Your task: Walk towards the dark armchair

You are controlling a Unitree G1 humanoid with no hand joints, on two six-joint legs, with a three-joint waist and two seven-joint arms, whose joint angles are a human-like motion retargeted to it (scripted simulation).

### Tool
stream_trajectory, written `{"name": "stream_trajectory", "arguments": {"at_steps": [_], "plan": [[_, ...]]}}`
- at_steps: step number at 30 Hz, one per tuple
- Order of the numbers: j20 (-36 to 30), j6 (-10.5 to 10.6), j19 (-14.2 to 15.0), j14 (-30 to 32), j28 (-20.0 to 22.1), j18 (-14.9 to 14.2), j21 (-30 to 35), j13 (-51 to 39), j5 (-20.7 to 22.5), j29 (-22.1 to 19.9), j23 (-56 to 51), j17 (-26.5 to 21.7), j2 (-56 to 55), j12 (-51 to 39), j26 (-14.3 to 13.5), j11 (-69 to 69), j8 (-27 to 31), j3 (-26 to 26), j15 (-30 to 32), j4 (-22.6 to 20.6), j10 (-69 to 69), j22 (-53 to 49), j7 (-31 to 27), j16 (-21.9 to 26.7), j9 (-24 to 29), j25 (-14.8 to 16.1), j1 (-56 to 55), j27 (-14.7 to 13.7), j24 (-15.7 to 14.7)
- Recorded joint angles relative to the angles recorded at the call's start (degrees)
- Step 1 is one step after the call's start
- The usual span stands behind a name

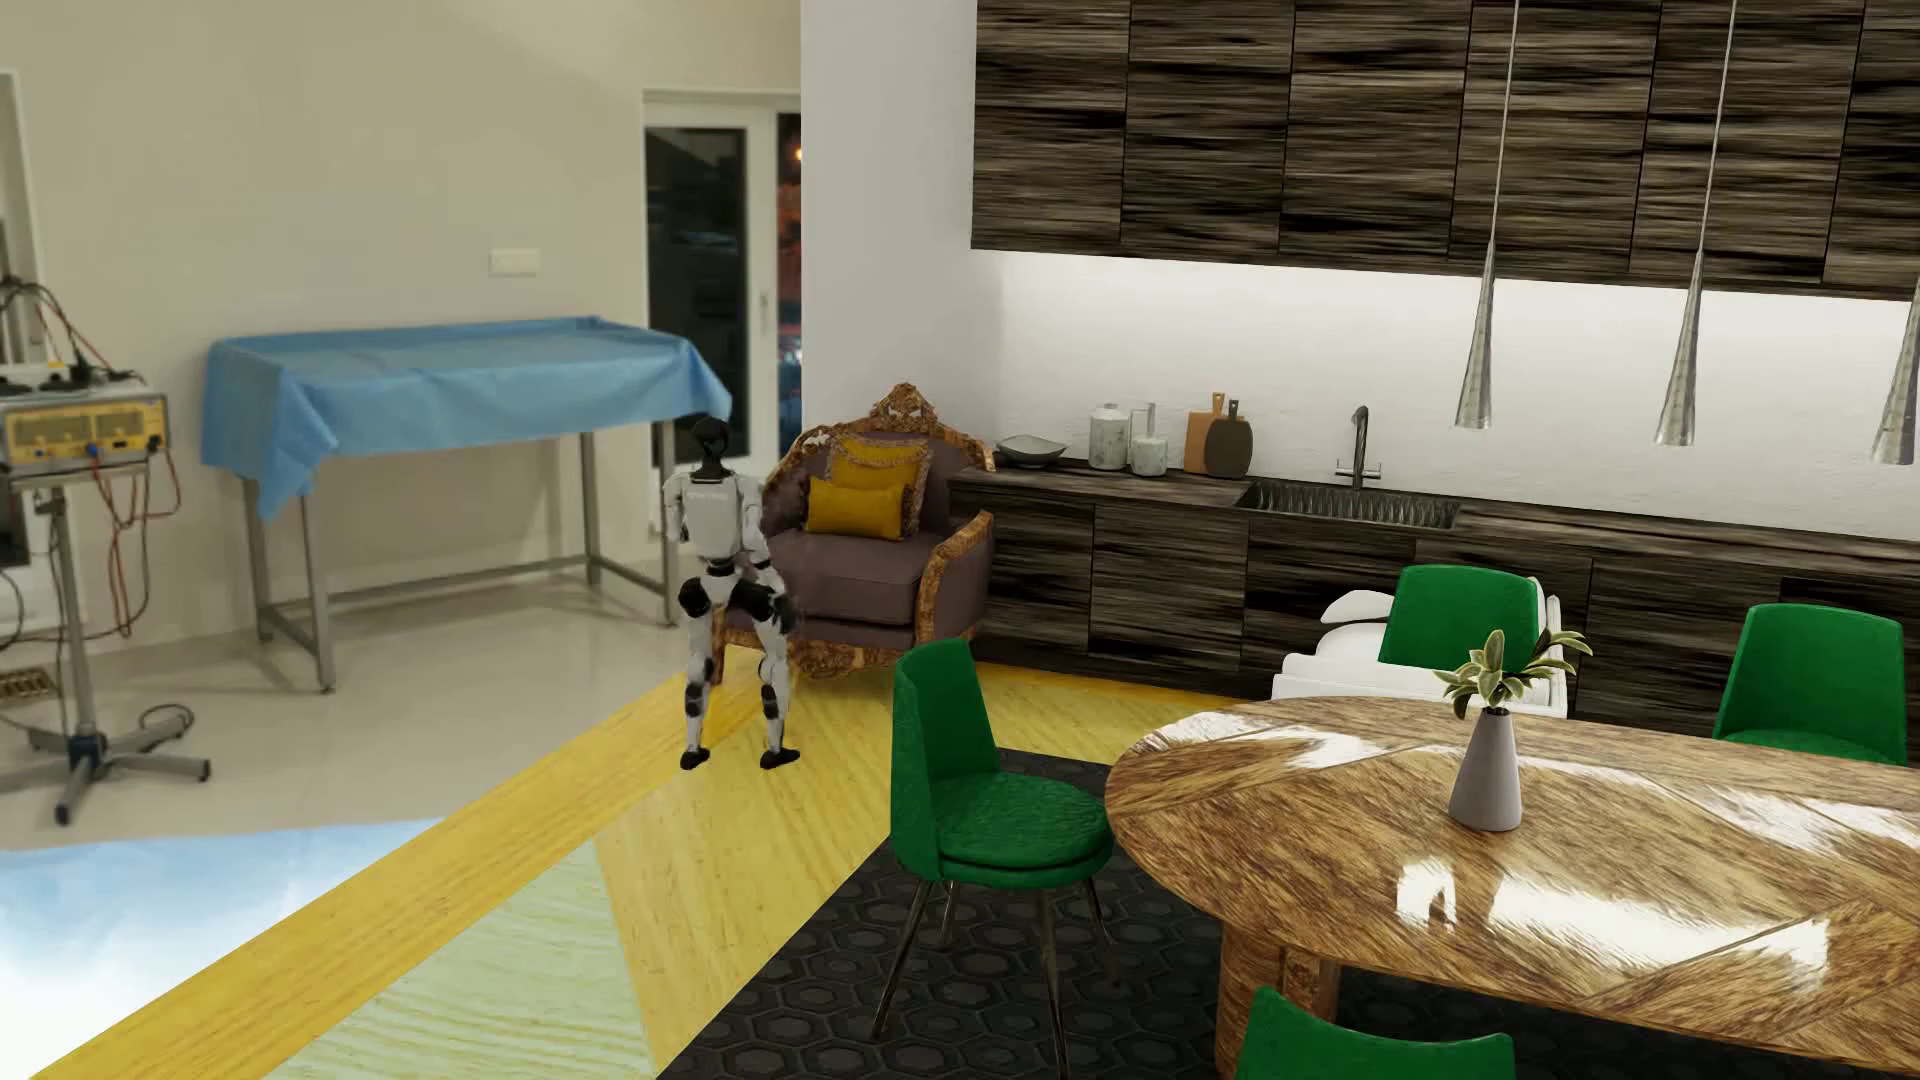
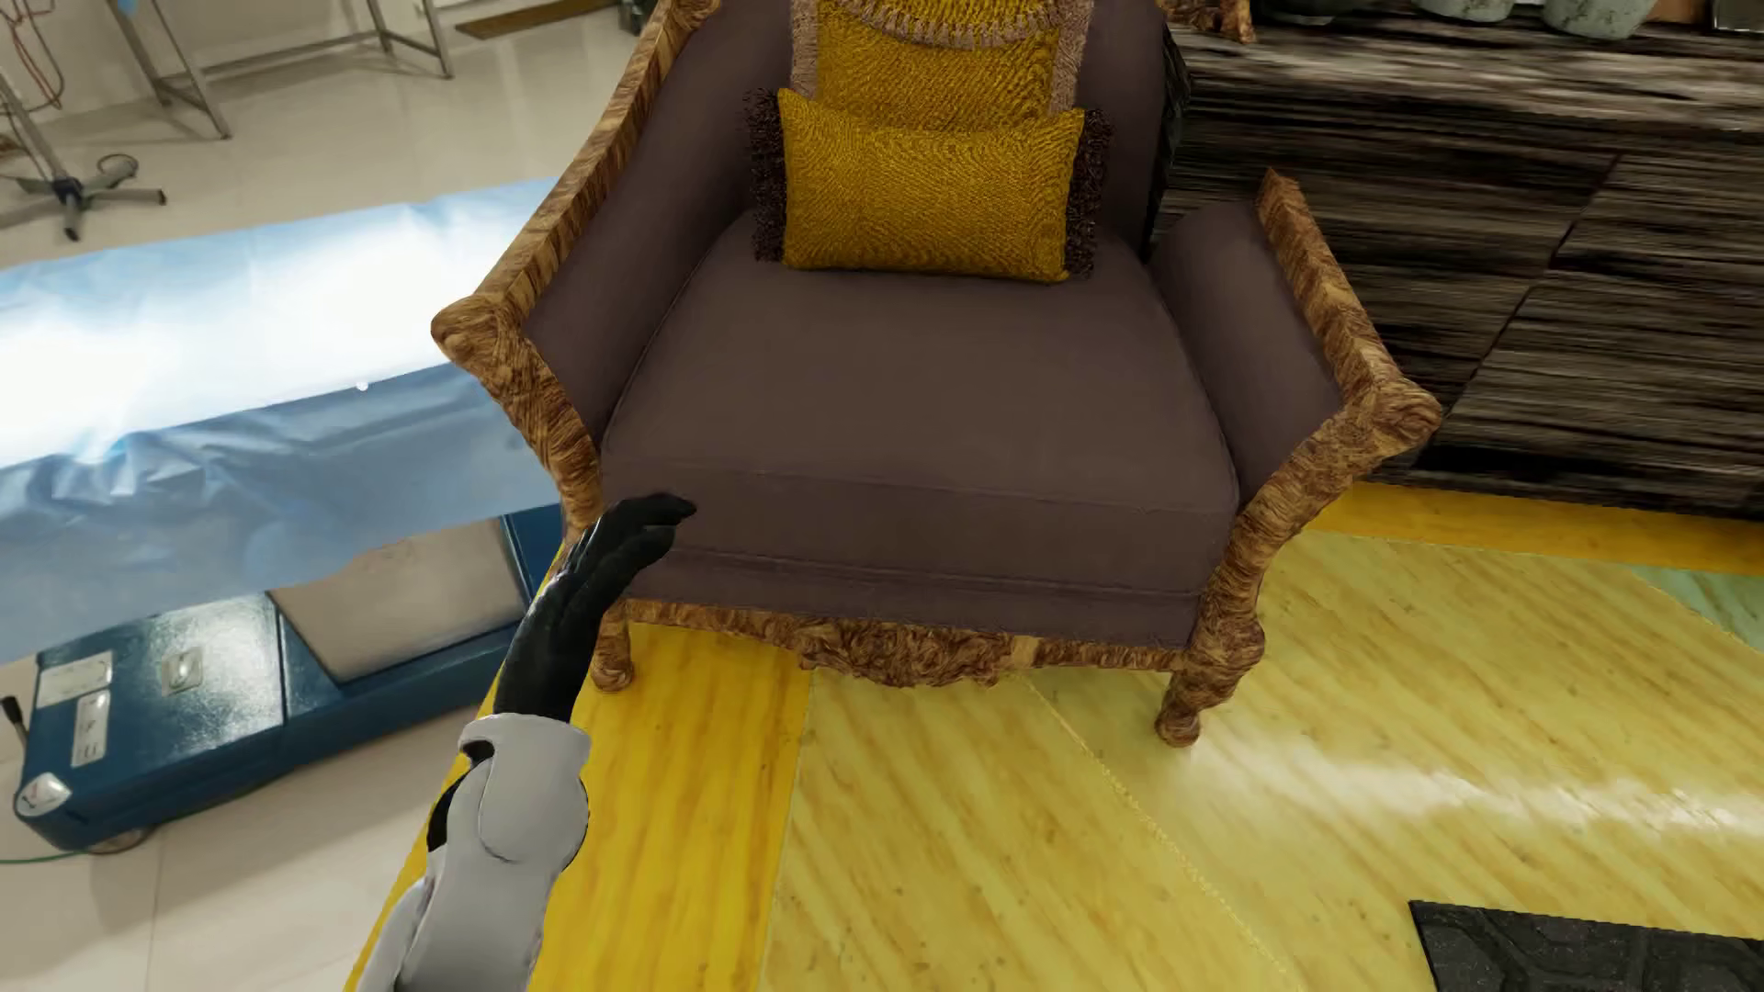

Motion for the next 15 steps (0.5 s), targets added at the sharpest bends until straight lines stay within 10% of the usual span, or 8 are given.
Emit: {"name": "stream_trajectory", "arguments": {"at_steps": [3,5,8,9,11,15], "plan": [[5.0,0.6,-1.1,4.4,2.0,-1.3,-10.3,-2.2,1.4,-1.0,-3.2,7.4,3.8,1.6,5.0,-4.2,-3.0,0.9,-1.5,0.7,7.0,6.3,-2.2,0.7,0.5,6.9,-3.1,3.5,1.8],[8.5,1.8,-1.6,8.8,1.6,-5.5,-12.1,-7.0,2.2,-9.8,-7.1,10.9,3.5,2.2,13.9,-2.8,-4.0,1.1,-3.6,1.4,17.3,19.2,-3.7,-1.4,1.0,7.7,-9.3,8.1,5.6],[8.7,3.3,-2.6,4.6,-8.7,-9.1,-10.4,-16.7,4.7,-14.3,-10.7,10.8,4.5,3.1,27.4,-4.1,-3.8,0.5,-5.1,5.7,20.9,46.7,-3.0,0.0,1.0,11.1,-12.5,4.3,11.7],[2.6,3.9,-2.8,1.7,-16.4,-6.2,-9.7,-20.7,5.9,-12.8,-10.8,9.7,5.1,4.9,27.6,-5.6,-3.1,0.2,-4.9,9.5,15.6,54.7,0.8,1.5,0.8,12.9,-10.8,1.1,19.0],[-6.2,5.2,-3.0,2.1,-28.4,-6.3,-7.0,-27.2,8.6,-10.0,-12.0,6.9,6.4,10.4,18.3,-8.9,-1.2,0.2,-4.3,12.0,-1.2,59.4,4.5,2.7,0.0,14.6,-4.9,-4.9,30.2],[14.1,7.1,-2.8,1.8,-21.2,-8.4,-4.2,-28.9,10.7,-17.6,-20.9,4.8,8.6,20.8,18.6,-11.9,-0.8,1.6,-4.5,13.6,-9.8,52.7,5.9,-4.1,-1.3,15.2,0.6,-8.6,19.9]]}}
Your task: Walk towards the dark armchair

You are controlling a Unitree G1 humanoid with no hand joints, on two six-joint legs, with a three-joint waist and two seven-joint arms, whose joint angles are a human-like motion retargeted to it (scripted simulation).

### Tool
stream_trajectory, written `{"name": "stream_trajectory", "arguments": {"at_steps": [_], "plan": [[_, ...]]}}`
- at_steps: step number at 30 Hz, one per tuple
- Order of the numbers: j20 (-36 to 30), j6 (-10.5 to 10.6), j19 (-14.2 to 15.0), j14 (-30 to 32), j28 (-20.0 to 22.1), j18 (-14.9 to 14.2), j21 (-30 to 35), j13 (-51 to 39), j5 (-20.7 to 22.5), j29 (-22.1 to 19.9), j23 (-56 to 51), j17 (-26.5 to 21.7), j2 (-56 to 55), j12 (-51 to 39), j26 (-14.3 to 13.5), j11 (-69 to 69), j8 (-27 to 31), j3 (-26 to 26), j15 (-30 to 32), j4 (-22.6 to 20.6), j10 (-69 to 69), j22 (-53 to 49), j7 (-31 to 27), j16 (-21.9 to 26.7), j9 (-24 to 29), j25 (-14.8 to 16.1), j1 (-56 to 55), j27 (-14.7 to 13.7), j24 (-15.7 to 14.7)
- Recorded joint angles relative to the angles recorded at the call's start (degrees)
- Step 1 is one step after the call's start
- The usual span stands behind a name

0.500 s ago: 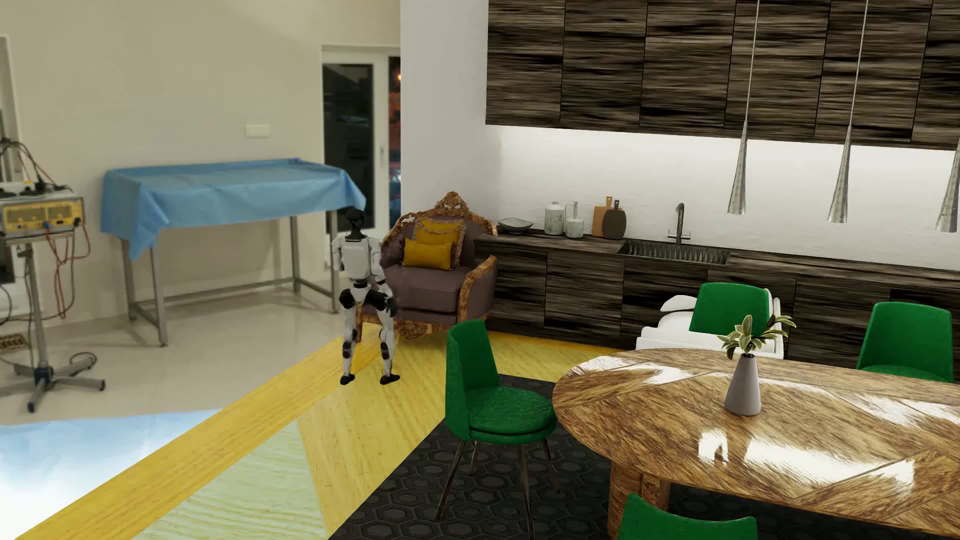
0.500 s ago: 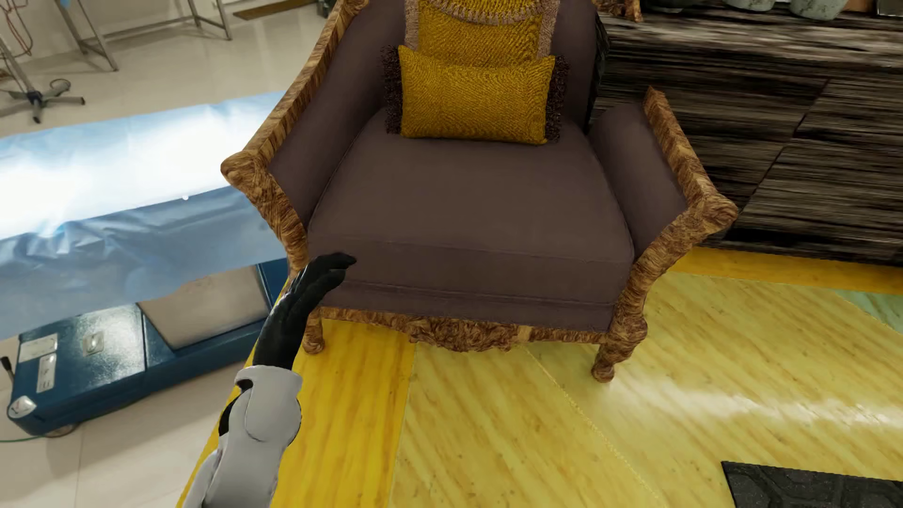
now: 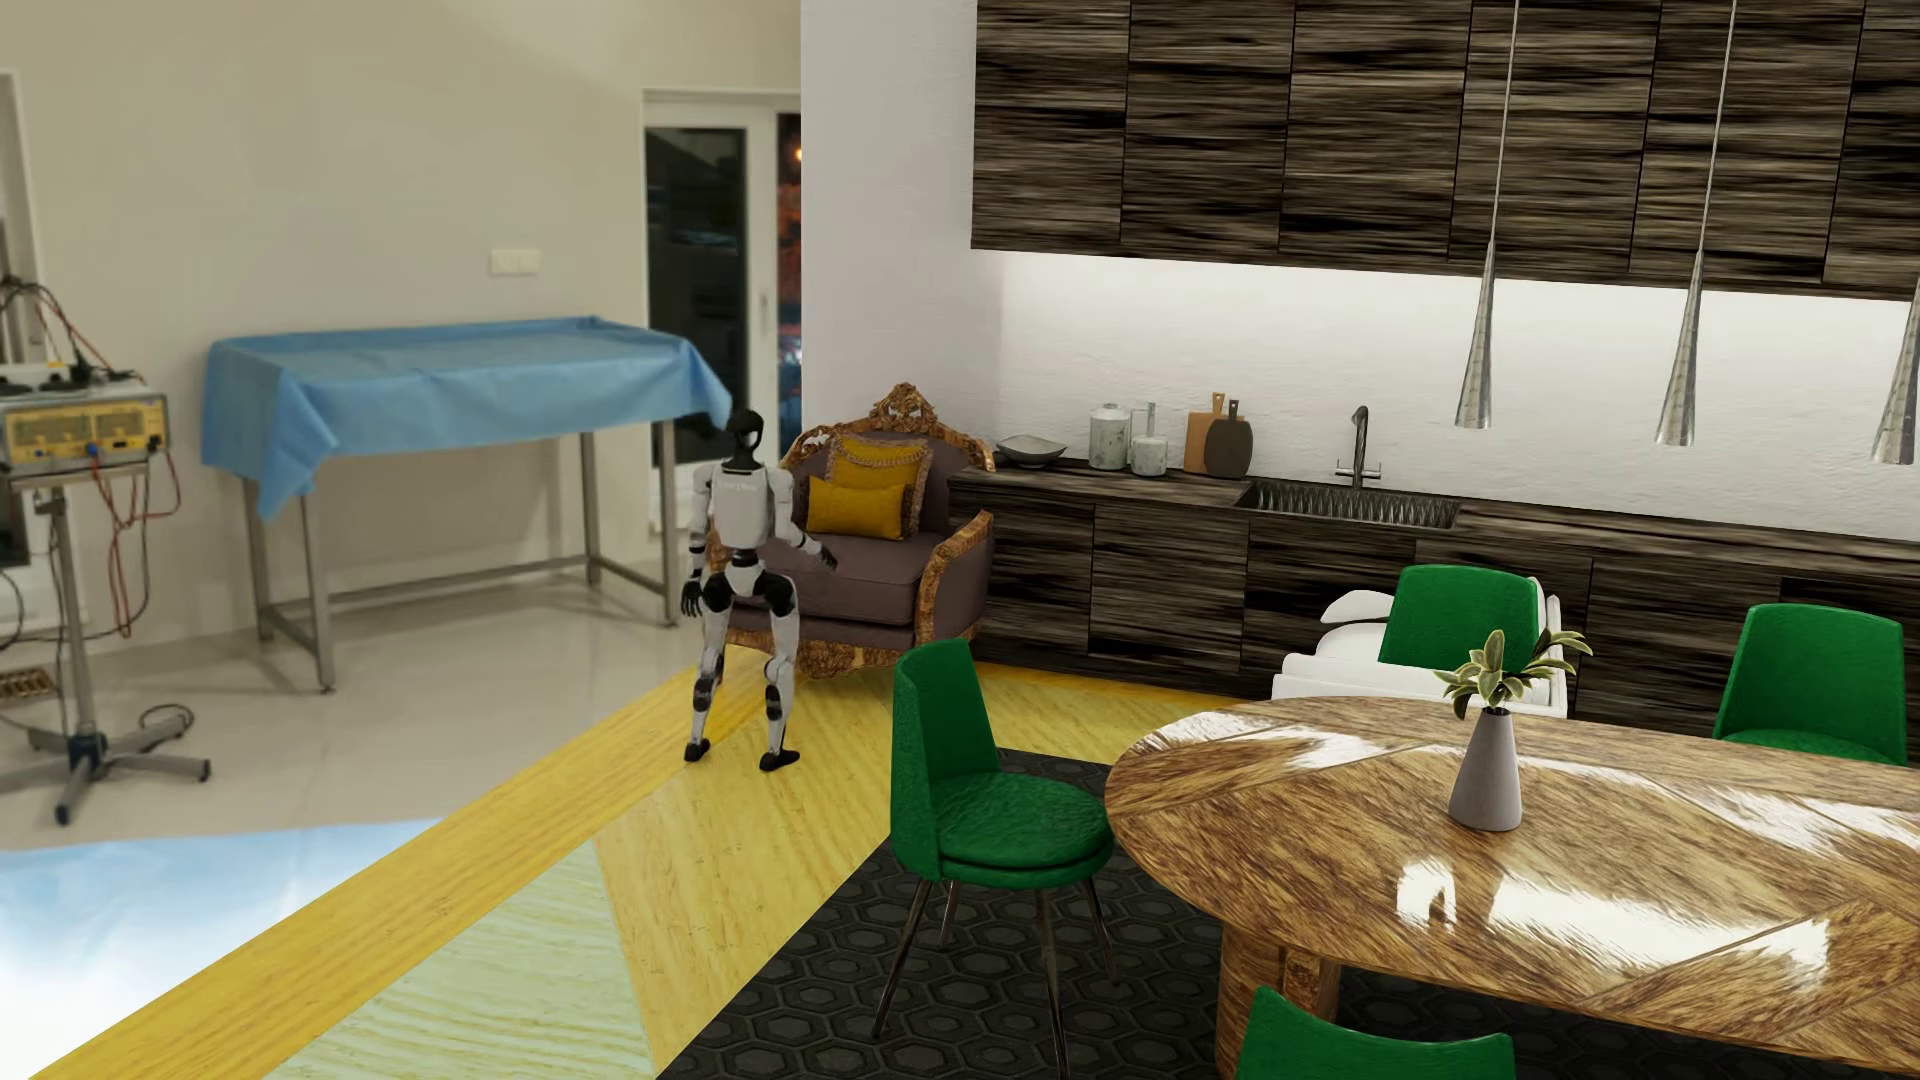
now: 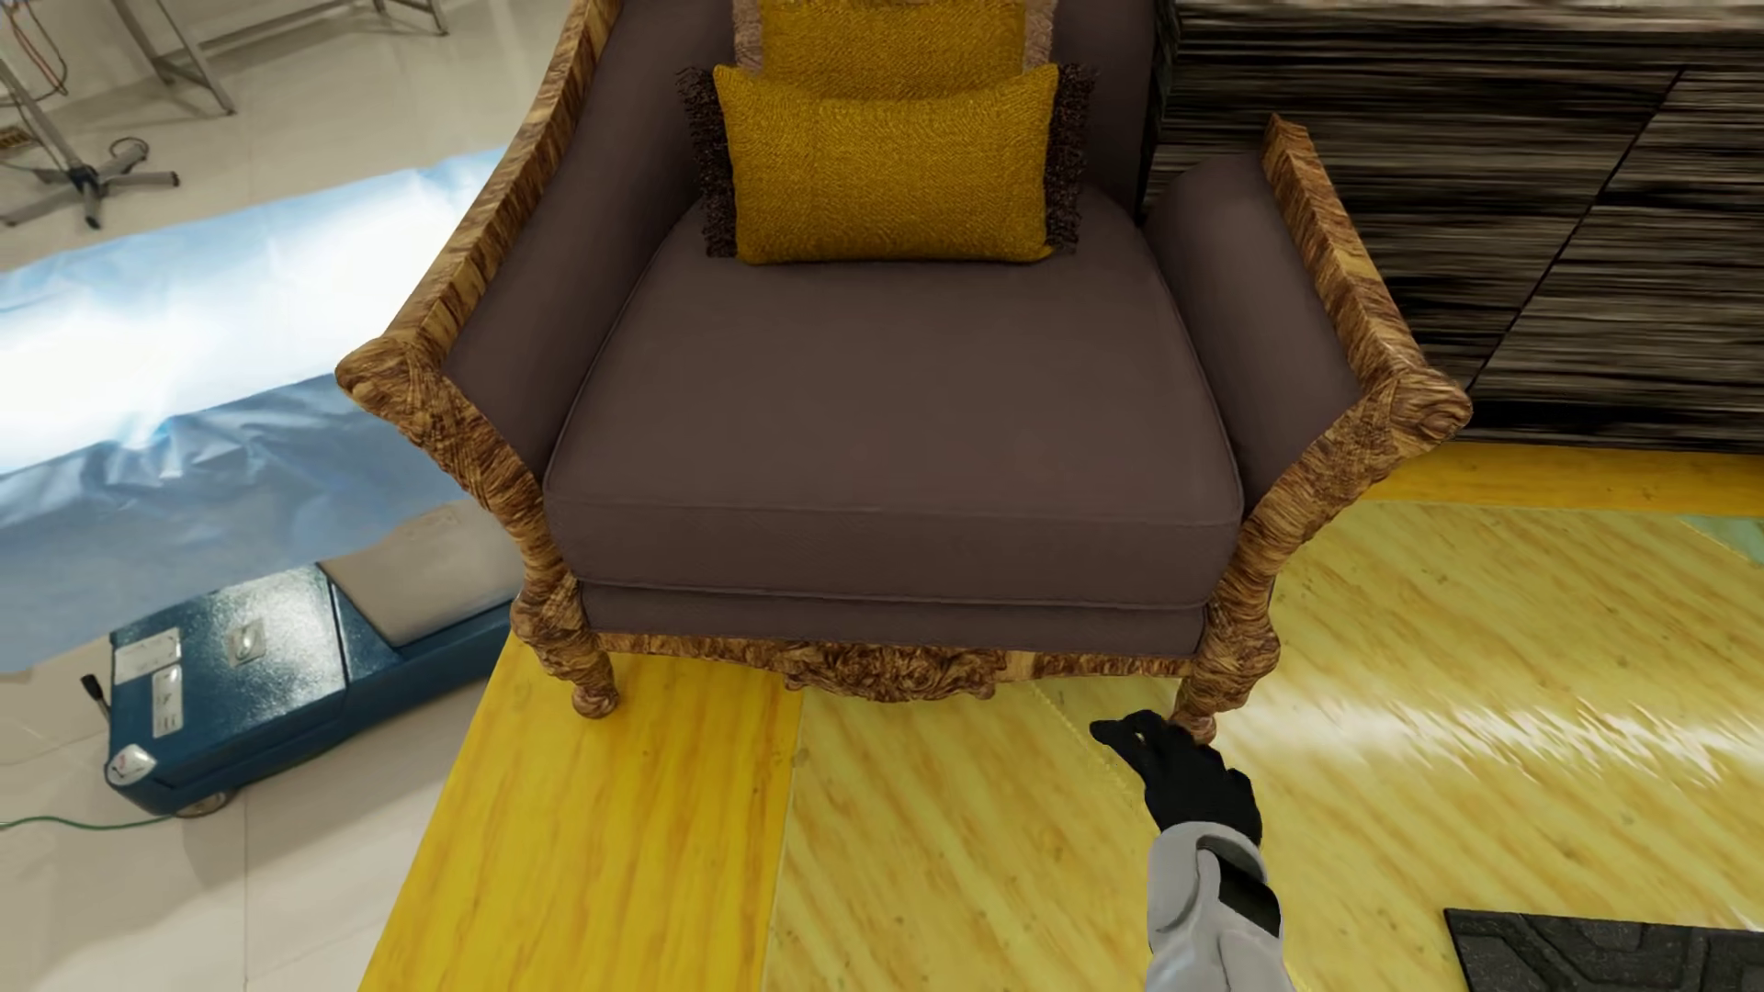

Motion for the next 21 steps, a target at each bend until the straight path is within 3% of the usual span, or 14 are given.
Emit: {"name": "stream_trajectory", "arguments": {"at_steps": [1,3,4,7,8,10,12,15,19,21], "plan": [[0.7,0.1,0.2,0.3,3.6,0.0,-0.9,0.8,-0.2,-1.8,-0.3,0.9,0.2,0.9,-0.5,0.3,-0.3,0.3,-0.3,-0.1,-0.1,-2.2,0.0,-0.7,-0.2,2.1,0.1,0.4,1.2],[-0.4,0.1,0.6,0.7,7.7,0.2,-1.9,2.8,-0.8,-0.4,1.2,1.7,0.5,0.2,-1.4,0.9,-1.4,0.9,-0.8,-0.6,-0.7,-4.9,-0.6,-0.8,-0.5,5.4,0.4,2.4,4.7],[-0.6,0.0,0.7,0.9,8.4,0.2,-1.3,3.8,-1.0,0.9,2.9,1.2,1.0,-1.0,-1.5,0.9,-2.1,1.1,-0.9,-0.9,-1.5,-5.9,-1.1,-0.9,-0.7,4.4,0.7,4.2,5.4],[-1.1,-0.2,1.1,1.8,8.7,-0.1,0.7,6.0,-1.2,3.2,13.2,0.9,3.1,-5.0,-2.3,-0.4,-4.7,1.0,-0.2,-1.5,-4.5,-11.0,-3.1,-1.3,-1.1,-3.0,2.5,11.2,5.1],[-2.2,-0.3,1.2,1.9,9.5,-0.1,-0.1,6.7,-1.2,5.2,17.0,1.3,3.7,-6.5,-2.9,-0.5,-5.5,0.9,-0.1,-1.5,-5.1,-12.5,-3.9,-0.8,-1.3,-3.8,2.9,12.8,5.8],[-2.3,-0.5,1.4,1.9,10.2,-0.1,-1.1,9.4,-1.3,10.9,21.5,1.6,4.9,-9.3,-5.0,-0.6,-7.3,0.8,-0.6,-1.8,-5.6,-15.5,-5.5,-0.7,-1.5,-5.0,3.4,14.1,2.9],[-3.0,-0.8,1.7,1.7,10.9,-0.1,-1.5,13.3,-1.7,13.8,21.4,1.8,6.4,-11.5,-6.8,-1.1,-9.4,0.6,-1.4,-2.5,-4.9,-18.1,-7.4,-0.6,-1.6,-6.5,3.1,12.7,-0.4],[-5.3,-1.4,2.2,1.5,12.5,0.4,-4.7,17.7,-3.5,12.6,20.0,2.4,7.7,-12.5,-7.7,-0.8,-12.7,0.2,-2.8,-4.8,-2.1,-20.8,-10.4,-0.5,-1.4,-6.6,1.3,12.0,-2.3],[-6.0,-1.7,2.6,2.3,12.5,0.6,-3.1,16.1,-5.8,15.2,20.4,0.1,7.7,-10.8,-6.5,-0.3,-16.5,0.3,-3.2,-8.1,0.0,-20.4,-14.2,-0.1,-0.9,-11.0,-1.5,9.5,-2.9],[-5.0,-1.6,2.6,2.3,12.8,0.9,-2.3,13.4,-6.6,14.1,18.8,-0.7,7.1,-9.2,-4.9,0.6,-17.8,0.5,-3.9,-9.0,0.0,-17.9,-15.5,0.2,-0.6,-12.2,-2.4,8.1,-3.0]]}}
